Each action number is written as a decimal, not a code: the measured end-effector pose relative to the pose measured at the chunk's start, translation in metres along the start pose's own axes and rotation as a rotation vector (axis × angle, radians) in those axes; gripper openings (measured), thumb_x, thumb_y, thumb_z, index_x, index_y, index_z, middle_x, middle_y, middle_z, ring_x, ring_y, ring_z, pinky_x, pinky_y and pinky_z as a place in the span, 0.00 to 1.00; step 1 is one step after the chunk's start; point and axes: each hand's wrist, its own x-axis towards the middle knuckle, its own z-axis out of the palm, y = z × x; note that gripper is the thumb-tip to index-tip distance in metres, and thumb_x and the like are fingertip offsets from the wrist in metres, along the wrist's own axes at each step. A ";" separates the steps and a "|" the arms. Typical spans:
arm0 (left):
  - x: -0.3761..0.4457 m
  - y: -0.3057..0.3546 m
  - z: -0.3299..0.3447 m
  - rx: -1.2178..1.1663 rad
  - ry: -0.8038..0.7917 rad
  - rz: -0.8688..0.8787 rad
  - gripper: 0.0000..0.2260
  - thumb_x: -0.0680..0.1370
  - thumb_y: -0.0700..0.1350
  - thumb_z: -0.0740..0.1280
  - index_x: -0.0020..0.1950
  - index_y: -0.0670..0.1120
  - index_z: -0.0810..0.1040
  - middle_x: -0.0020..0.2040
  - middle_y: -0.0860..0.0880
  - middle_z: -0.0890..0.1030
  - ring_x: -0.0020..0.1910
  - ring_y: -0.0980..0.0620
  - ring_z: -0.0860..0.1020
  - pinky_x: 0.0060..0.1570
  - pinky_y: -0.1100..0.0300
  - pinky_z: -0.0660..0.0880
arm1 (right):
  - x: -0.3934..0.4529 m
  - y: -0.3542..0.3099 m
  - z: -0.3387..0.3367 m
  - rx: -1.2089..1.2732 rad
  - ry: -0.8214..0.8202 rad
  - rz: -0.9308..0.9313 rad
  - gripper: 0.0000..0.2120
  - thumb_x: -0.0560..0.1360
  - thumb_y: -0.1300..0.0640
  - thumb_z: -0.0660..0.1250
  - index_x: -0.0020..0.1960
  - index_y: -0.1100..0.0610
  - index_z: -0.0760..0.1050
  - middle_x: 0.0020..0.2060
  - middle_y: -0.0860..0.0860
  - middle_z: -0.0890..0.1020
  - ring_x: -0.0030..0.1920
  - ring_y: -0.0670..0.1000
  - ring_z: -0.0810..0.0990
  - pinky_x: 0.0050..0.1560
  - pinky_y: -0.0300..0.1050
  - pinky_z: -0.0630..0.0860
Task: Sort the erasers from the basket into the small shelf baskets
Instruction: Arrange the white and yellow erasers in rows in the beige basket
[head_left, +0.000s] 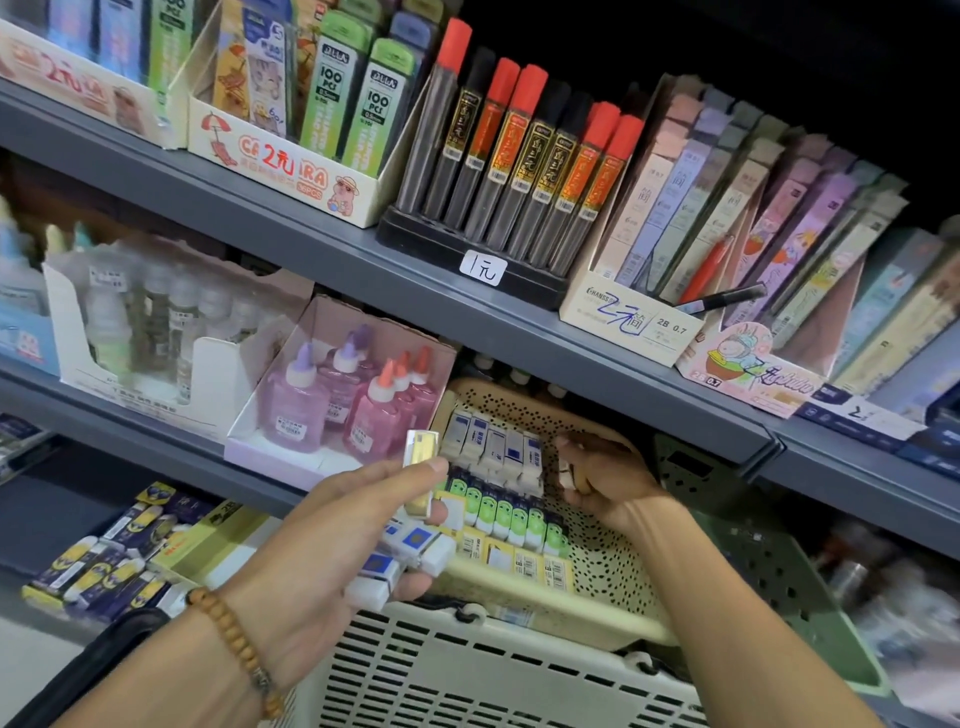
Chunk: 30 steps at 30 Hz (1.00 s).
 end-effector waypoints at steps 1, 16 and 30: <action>0.000 0.000 0.000 -0.005 0.004 -0.002 0.22 0.56 0.54 0.77 0.48 0.47 0.85 0.46 0.42 0.85 0.30 0.52 0.80 0.24 0.61 0.74 | -0.003 -0.001 0.000 0.009 0.021 -0.013 0.09 0.72 0.54 0.76 0.50 0.54 0.80 0.41 0.50 0.82 0.37 0.49 0.78 0.27 0.39 0.74; 0.006 0.004 -0.005 -0.021 0.074 -0.002 0.25 0.64 0.55 0.74 0.56 0.42 0.80 0.45 0.43 0.86 0.27 0.54 0.79 0.23 0.62 0.74 | 0.000 -0.035 0.082 -0.282 -0.104 -0.219 0.12 0.74 0.52 0.74 0.35 0.56 0.77 0.18 0.47 0.74 0.18 0.44 0.68 0.18 0.33 0.63; 0.010 0.005 -0.005 -0.045 0.038 -0.031 0.21 0.74 0.53 0.69 0.59 0.39 0.77 0.44 0.39 0.84 0.27 0.50 0.76 0.20 0.62 0.71 | -0.054 -0.029 0.048 -0.108 -0.177 -0.105 0.07 0.75 0.64 0.68 0.45 0.56 0.84 0.41 0.53 0.87 0.38 0.50 0.82 0.33 0.44 0.79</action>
